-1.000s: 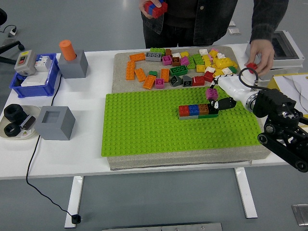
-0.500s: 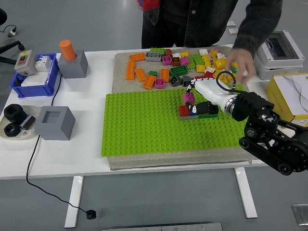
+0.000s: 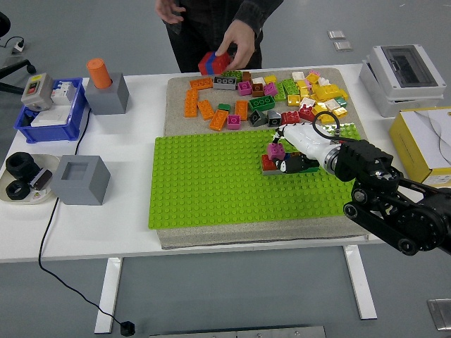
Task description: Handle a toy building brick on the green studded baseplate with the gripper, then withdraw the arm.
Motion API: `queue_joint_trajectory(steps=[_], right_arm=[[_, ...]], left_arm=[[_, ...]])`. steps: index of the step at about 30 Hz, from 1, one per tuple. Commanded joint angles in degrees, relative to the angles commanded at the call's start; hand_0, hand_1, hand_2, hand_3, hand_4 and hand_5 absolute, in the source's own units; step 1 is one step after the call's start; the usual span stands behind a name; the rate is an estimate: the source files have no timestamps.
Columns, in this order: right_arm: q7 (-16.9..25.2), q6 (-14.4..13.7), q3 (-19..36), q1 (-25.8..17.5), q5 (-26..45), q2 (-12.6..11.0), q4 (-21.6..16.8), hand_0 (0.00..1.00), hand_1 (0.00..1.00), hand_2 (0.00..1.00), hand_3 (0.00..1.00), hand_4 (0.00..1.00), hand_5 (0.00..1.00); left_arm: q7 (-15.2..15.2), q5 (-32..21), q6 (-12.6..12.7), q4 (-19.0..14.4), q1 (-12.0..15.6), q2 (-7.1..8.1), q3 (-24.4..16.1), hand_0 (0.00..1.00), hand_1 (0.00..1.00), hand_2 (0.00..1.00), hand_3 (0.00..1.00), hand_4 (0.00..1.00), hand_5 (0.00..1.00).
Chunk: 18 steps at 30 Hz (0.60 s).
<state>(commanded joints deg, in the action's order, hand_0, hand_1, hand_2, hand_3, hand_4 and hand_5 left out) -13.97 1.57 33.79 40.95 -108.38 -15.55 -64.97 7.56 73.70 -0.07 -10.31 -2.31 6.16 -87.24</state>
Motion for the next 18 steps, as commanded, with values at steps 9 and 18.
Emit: queue_joint_trajectory(steps=[9,18], right_arm=[[0.6,-0.5,-1.0,-0.1,1.3,0.2,0.6,0.931,0.916,0.906,0.629,0.574,0.268],[1.1,-0.8,-1.6,0.1,2.2,0.7,1.7,0.928,0.914,0.905,0.626,0.579,0.271]], left_arm=[[0.1,0.1,0.0,0.0,0.0,0.03,-0.1,0.644,0.646,0.637,0.665,0.641,0.245],[0.0,0.1,0.0,0.0,-0.1,0.06,0.0,0.643,0.646,0.637,0.665,0.642,0.247]])
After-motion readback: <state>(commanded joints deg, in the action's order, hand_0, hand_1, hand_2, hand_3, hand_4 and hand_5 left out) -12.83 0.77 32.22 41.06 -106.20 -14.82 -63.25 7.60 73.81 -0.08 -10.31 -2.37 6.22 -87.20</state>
